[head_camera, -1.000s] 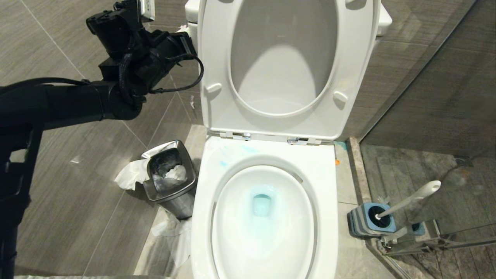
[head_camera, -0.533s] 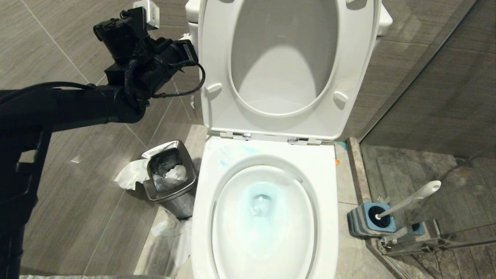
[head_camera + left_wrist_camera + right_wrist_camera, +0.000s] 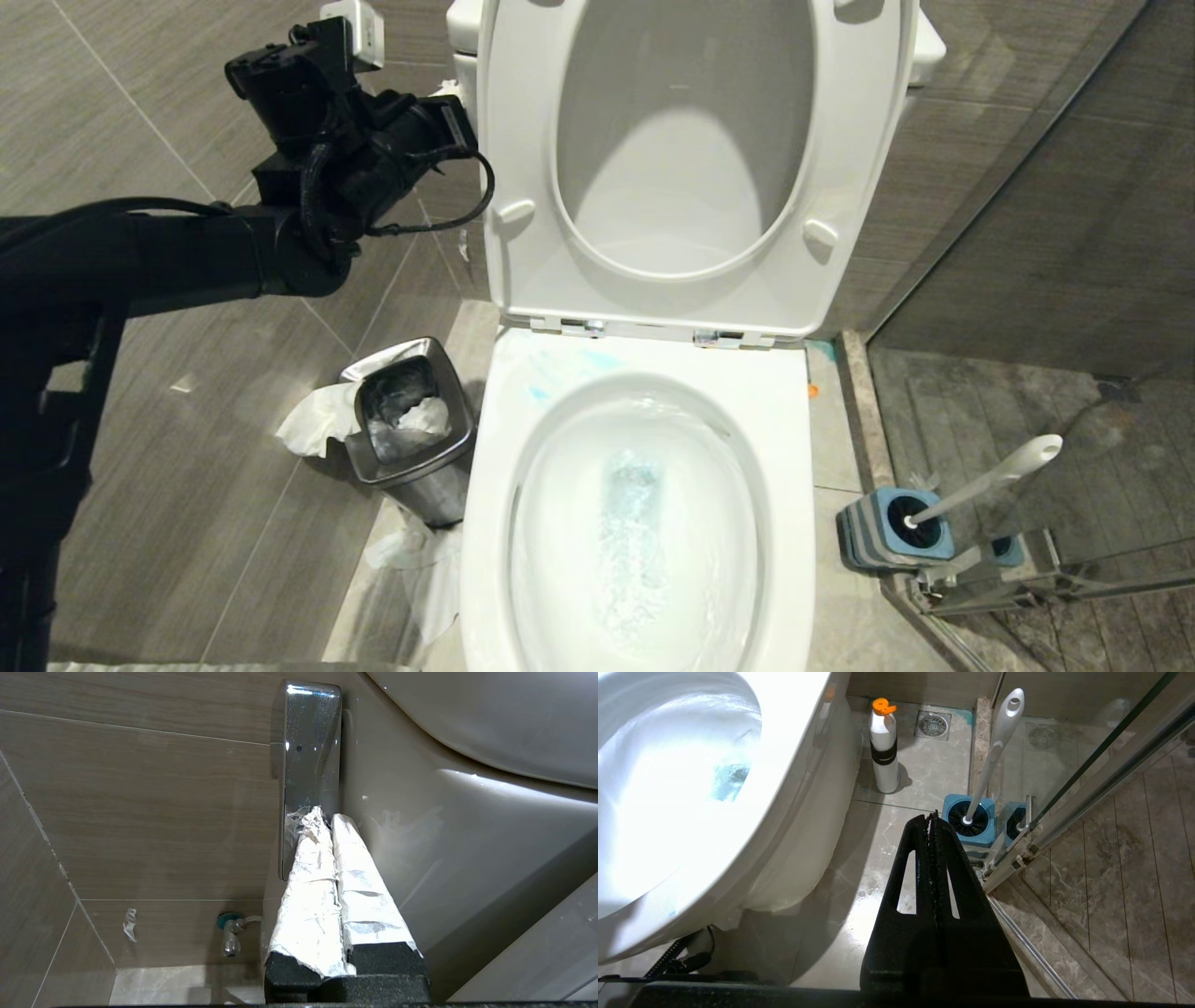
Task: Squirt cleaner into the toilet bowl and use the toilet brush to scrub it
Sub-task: Flush the toilet
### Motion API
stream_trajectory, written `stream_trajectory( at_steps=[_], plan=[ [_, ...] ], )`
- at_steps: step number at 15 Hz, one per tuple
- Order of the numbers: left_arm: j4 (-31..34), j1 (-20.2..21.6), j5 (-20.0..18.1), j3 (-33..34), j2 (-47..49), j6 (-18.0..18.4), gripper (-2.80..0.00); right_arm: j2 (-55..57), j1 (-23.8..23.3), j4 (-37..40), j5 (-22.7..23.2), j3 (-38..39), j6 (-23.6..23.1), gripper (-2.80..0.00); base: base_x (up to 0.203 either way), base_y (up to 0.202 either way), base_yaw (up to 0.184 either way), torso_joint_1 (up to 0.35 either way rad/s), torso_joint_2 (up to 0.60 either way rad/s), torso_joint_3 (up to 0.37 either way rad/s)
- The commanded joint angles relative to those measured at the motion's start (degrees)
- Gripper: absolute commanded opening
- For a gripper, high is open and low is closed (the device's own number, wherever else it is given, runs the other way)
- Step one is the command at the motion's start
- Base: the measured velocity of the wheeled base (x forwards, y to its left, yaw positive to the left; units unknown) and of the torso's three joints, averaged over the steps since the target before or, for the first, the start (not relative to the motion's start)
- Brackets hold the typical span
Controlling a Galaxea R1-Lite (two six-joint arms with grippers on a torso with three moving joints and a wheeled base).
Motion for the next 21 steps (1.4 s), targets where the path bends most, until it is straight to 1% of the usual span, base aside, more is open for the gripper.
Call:
stream_trajectory(
  at_steps=[1, 21],
  plan=[
    [-0.2, 0.0, 0.0, 0.0, -0.2, 0.0, -2.8, 0.0, 0.0, 0.0, 0.0, 0.0, 0.0, -2.8, 0.0, 0.0, 0.0, 0.0, 0.0, 0.0],
    [0.0, -0.2, 0.5, 0.0, -2.3, 0.0, -2.8, 0.0, 0.0, 0.0, 0.0, 0.0, 0.0, -2.8, 0.0, 0.0, 0.0, 0.0, 0.0, 0.0]
  ],
)
